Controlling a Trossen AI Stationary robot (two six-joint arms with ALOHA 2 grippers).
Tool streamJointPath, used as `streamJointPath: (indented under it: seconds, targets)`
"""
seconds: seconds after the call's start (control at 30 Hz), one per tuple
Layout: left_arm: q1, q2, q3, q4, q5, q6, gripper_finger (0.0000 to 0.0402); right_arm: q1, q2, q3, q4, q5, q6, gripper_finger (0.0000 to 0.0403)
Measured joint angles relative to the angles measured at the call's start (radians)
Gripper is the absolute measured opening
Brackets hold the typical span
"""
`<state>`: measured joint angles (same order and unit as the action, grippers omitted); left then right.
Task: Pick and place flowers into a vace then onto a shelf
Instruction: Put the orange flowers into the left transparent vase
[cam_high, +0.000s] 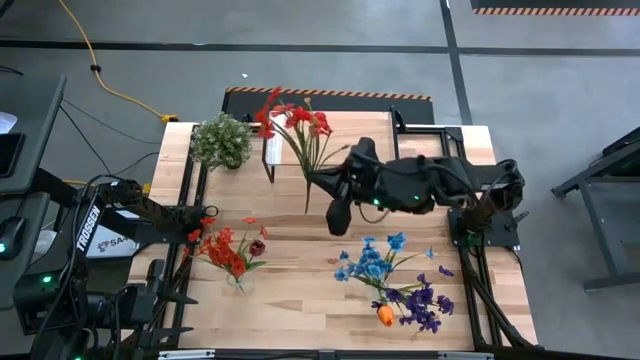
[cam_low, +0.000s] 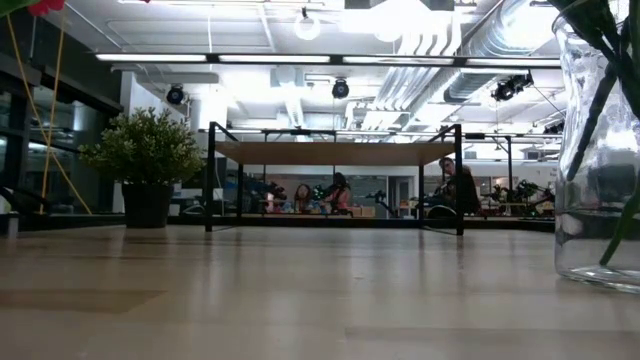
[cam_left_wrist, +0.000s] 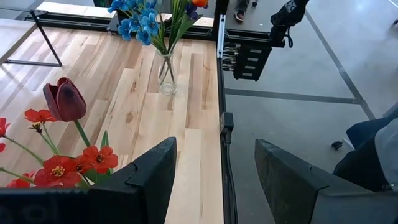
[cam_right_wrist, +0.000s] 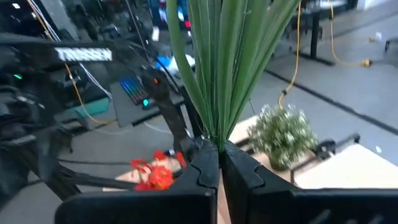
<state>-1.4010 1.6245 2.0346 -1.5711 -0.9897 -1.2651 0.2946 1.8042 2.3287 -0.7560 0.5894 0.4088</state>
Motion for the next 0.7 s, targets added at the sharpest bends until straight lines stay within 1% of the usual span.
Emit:
streamJointPath:
  seconds: [0.2,0.53,0.7]
  targets:
    - [0.0,0.0,0.0,0.0,0.016,0.0,0.025,0.068,0.006,0.0,0.076,0.072,-0.06,0.0]
    - [0.0,0.0,0.0,0.0,0.118,-0.005,0.025,0.13,0.065,0.0,0.232,0.081,-0.197,0.0]
    - [0.0,0.0,0.0,0.0,0.155,-0.046,0.025,0.14,0.093,0.0,0.287,0.073,-0.237,0.0]
